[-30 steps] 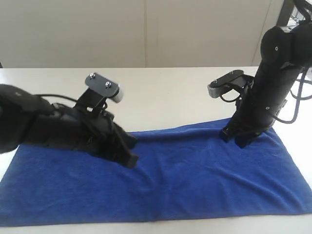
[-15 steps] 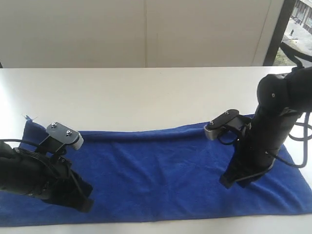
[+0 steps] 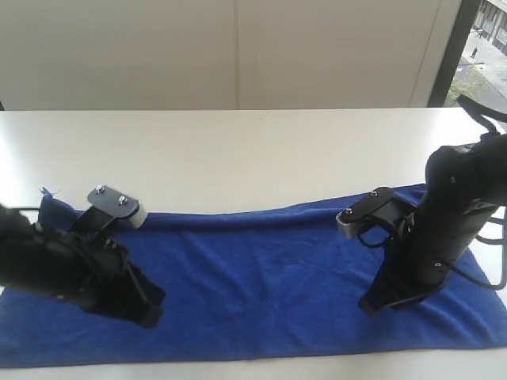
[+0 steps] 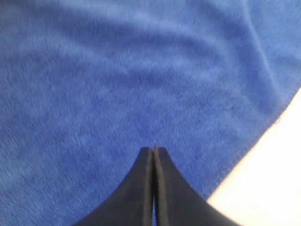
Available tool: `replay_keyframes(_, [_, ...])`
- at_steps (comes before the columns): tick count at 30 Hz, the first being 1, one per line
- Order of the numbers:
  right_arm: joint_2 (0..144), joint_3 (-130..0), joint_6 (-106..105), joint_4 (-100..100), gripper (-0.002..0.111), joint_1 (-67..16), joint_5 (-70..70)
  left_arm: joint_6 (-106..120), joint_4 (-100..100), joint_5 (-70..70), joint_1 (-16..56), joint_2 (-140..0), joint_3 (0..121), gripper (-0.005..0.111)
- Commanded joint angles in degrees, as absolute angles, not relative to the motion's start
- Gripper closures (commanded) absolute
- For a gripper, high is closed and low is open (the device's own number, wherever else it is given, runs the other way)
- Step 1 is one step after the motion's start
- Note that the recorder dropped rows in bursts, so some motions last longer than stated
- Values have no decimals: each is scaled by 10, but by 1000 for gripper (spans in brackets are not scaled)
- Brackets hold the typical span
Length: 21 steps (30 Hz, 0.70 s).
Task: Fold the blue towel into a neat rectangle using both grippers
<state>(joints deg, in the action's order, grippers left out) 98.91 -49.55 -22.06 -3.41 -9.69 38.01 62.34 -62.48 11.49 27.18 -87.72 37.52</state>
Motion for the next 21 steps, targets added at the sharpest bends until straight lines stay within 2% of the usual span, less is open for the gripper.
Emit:
replay_keyframes(1, [960,-494,-218,-31,108,-98,386,306,-220,235,257,-877,488,107])
replay_keyframes(3, [944,-494,-218,-31,108,-98,384,68,72,354,253,-888,563,107])
replay_keyframes(5, [930,-494,-218,-32,108,-100,375,-61,240,483,253,-902,623,107])
replay_keyframes(8, [913,-499,-218,-55,108,-119,370,-7,199,584,251,-920,670,107])
replay_keyframes(12, [908,-499,-220,-62,108,-176,365,91,45,533,253,-935,652,107])
replay_keyframes(16, [922,-491,-218,-60,108,-214,347,89,20,431,253,-943,584,107])
replay_keyframes(21, [959,-486,-207,-57,108,-217,331,89,21,338,253,-943,477,107])
